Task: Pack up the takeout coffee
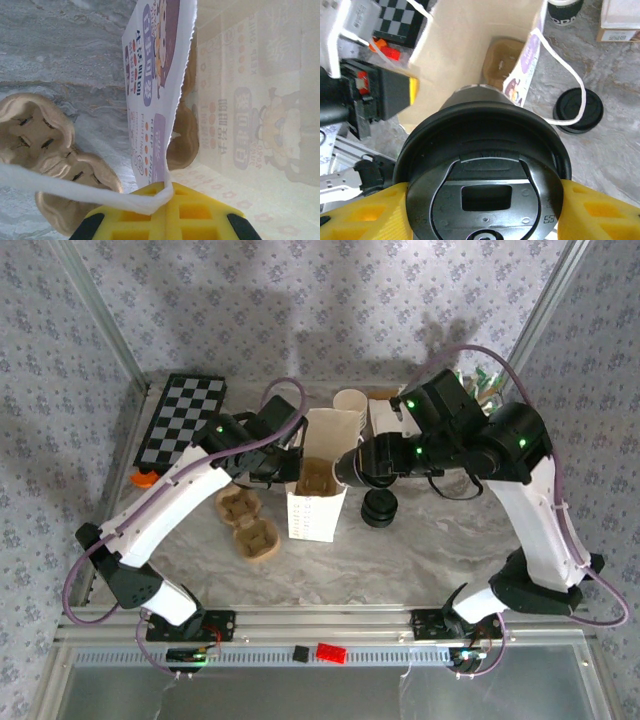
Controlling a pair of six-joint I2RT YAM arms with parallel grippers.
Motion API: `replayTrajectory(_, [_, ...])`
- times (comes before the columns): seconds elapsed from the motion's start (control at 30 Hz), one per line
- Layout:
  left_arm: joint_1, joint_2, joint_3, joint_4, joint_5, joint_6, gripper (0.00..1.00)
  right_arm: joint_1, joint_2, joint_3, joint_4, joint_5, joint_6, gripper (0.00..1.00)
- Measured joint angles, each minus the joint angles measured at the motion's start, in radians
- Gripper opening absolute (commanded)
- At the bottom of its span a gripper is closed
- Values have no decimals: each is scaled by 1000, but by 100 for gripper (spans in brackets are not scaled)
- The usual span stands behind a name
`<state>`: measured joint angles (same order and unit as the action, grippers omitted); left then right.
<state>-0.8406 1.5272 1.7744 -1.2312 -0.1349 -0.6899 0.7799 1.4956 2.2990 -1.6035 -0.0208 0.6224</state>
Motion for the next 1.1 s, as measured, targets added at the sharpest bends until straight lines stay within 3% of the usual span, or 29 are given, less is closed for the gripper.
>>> replayTrajectory(0.63, [-26,-85,-113,184,42,-224,0,35,220,93,0,11,55,53])
replayTrajectory(1.1, [-65,-90,-161,235,0,-330,0,82,288,-11,0,92,55,53])
